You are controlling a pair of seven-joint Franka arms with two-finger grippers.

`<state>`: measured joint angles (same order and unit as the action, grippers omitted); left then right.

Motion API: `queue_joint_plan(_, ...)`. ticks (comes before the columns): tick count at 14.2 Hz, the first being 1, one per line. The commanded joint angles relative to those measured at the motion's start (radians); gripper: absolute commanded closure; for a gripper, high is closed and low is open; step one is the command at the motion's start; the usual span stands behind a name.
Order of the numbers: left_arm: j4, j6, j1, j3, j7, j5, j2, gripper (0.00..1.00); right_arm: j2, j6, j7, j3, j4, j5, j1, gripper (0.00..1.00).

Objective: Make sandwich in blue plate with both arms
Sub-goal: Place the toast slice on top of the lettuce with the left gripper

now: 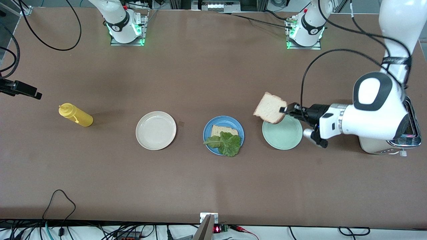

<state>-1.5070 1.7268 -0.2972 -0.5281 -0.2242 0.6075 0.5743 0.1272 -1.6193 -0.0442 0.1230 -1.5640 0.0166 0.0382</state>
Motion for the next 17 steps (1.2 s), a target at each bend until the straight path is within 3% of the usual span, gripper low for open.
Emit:
queue_joint_plan(1,-0.028,0.187,0.036,-0.007,-0.056,0.197,0.071,0.99,-0.069,-0.025,-0.003,-0.014,-0.069,-0.041,-0.017,0.0)
queue_joint_plan(3,-0.071,0.372,0.084,-0.007,-0.119,0.357,0.108,0.99,-0.124,-0.092,-0.003,-0.014,-0.151,-0.041,-0.02,0.0)
queue_joint_plan(6,-0.122,0.47,0.142,-0.006,-0.284,0.582,0.146,0.99,-0.19,-0.172,-0.006,-0.011,-0.26,-0.041,-0.015,0.0)
queue_joint_plan(8,-0.124,0.539,0.161,-0.006,-0.451,0.696,0.232,0.99,-0.233,-0.194,-0.005,-0.009,-0.323,-0.038,-0.017,0.0)
queue_joint_plan(13,-0.127,0.542,0.194,0.028,-0.544,0.703,0.291,0.96,-0.253,-0.087,-0.008,-0.014,-0.3,-0.04,-0.02,0.0)
queue_joint_plan(15,-0.124,0.544,0.231,0.086,-0.557,0.698,0.3,0.89,-0.25,-0.085,-0.006,-0.023,-0.297,-0.038,-0.02,0.0)
queue_joint_plan(16,-0.121,0.542,0.243,0.106,-0.558,0.69,0.302,0.74,-0.25,-0.085,-0.005,-0.023,-0.297,-0.038,-0.017,0.0)
queue_joint_plan(17,-0.117,0.544,0.251,0.111,-0.56,0.664,0.3,0.01,-0.248,-0.088,-0.006,-0.023,-0.297,-0.038,-0.018,0.0)
